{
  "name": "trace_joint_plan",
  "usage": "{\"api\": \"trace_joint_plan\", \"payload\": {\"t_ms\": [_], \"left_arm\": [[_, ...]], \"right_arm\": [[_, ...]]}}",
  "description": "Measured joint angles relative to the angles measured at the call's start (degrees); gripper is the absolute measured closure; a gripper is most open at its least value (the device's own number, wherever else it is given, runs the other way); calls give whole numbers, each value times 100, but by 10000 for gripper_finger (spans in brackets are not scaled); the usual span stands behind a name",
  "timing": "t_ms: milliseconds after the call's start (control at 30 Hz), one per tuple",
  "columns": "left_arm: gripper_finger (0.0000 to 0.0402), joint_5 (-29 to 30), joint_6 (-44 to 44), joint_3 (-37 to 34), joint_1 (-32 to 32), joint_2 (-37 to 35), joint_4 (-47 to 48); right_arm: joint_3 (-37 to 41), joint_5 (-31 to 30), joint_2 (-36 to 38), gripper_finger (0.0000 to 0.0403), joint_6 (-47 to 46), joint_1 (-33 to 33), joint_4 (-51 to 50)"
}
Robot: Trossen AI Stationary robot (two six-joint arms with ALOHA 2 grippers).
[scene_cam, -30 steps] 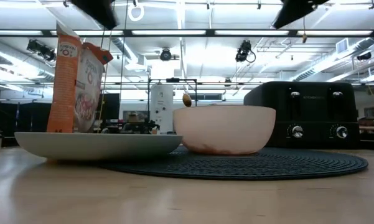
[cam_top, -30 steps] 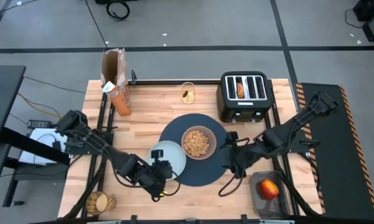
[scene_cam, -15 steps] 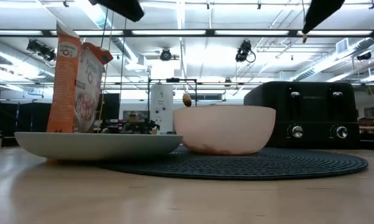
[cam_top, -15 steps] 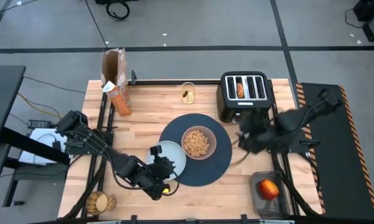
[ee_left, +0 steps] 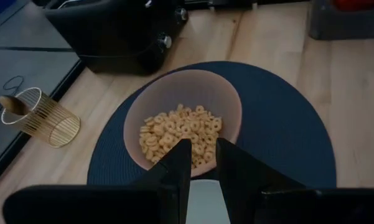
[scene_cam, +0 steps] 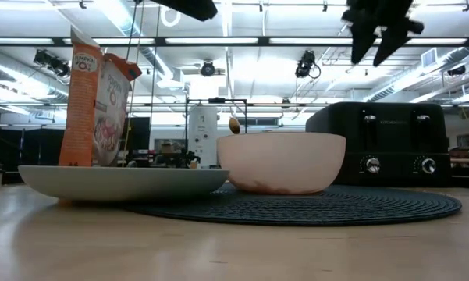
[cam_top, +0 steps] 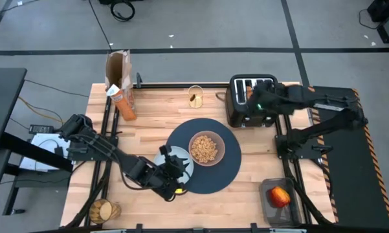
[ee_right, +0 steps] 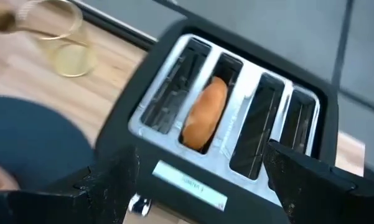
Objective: Arrange a breakfast setting
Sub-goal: Put the toasted bagel from the toaster on the gray plate
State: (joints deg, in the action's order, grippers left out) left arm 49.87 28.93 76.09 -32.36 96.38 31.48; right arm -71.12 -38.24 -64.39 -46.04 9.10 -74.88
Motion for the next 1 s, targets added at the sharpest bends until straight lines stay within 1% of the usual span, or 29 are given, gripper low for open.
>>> {"api": "trace_joint_plan", "payload": {"t_ms": [100,167,267,400,567,733,1000], "left_arm": [[320,-45,-2,0,35,0,-7],[320,-91,18,0,34,0,-1],[320,-102,163,0,31,0,-2],[320,-105,195,0,31,0,-7],[320,-105,195,0,26,0,-7],[320,-278,197,0,24,0,-7],[320,-282,195,0,24,0,-4]], "right_arm": [[1,260,-274,66,239,646,344],[1,439,-473,79,261,997,565],[1,885,-806,104,273,1393,879],[1,1129,-1218,136,172,1724,928],[3,1202,-1578,164,-41,2062,888],[3,1250,-1735,180,-50,2335,909],[3,1480,-1809,219,-55,2639,932]]}}
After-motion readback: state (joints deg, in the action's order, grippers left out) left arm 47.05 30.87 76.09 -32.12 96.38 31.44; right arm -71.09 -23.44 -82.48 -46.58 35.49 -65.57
